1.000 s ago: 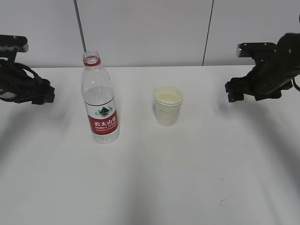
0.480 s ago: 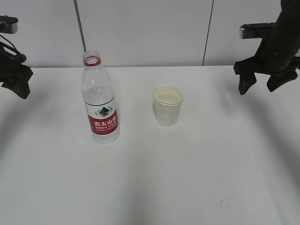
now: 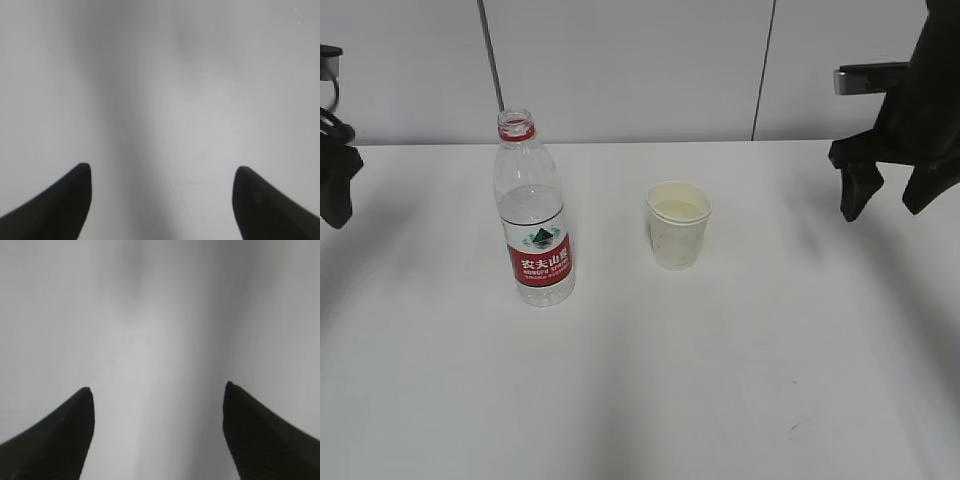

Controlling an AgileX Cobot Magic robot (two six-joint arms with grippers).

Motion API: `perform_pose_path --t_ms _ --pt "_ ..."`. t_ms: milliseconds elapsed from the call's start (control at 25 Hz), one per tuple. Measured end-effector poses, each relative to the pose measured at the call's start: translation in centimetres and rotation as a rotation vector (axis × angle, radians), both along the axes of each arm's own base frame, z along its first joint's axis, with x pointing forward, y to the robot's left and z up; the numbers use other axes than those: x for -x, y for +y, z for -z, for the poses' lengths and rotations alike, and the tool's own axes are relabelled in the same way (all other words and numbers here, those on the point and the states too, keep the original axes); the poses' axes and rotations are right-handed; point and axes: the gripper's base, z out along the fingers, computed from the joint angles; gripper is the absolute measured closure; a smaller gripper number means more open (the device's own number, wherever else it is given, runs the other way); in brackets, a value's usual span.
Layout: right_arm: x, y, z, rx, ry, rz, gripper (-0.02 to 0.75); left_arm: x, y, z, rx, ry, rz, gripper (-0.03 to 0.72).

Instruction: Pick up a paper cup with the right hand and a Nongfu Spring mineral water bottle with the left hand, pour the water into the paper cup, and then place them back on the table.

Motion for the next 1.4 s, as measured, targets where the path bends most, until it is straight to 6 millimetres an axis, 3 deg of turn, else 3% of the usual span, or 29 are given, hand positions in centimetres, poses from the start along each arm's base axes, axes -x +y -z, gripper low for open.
perform_pose_path --t_ms 160,360,760,1080,1400 --pt "0.9 0.1 -2.1 -0.021 -0.047 0.001 0.148 2.1 0.1 -1.7 0.004 -0.038 -0.002 0.160" --pt "3.9 0.1 -3.9 -0.027 -0.059 0.000 0.148 6.1 0.2 -2.2 0.022 -0.053 -0.012 0.162" --pt "13.7 -0.1 -6.5 -0.038 -0.131 -0.004 0.148 14.7 0.3 -3.7 0.081 -0.143 -0.023 0.162" --pt "20.9 -0.4 -6.4 -0.040 -0.193 -0.006 0.148 21.4 0.6 -2.2 0.103 -0.200 -0.025 0.162" --pt "27.4 -0.6 -4.3 -0.040 -0.235 -0.008 0.149 26.7 0.8 -1.6 0.123 -0.335 -0.020 0.165"
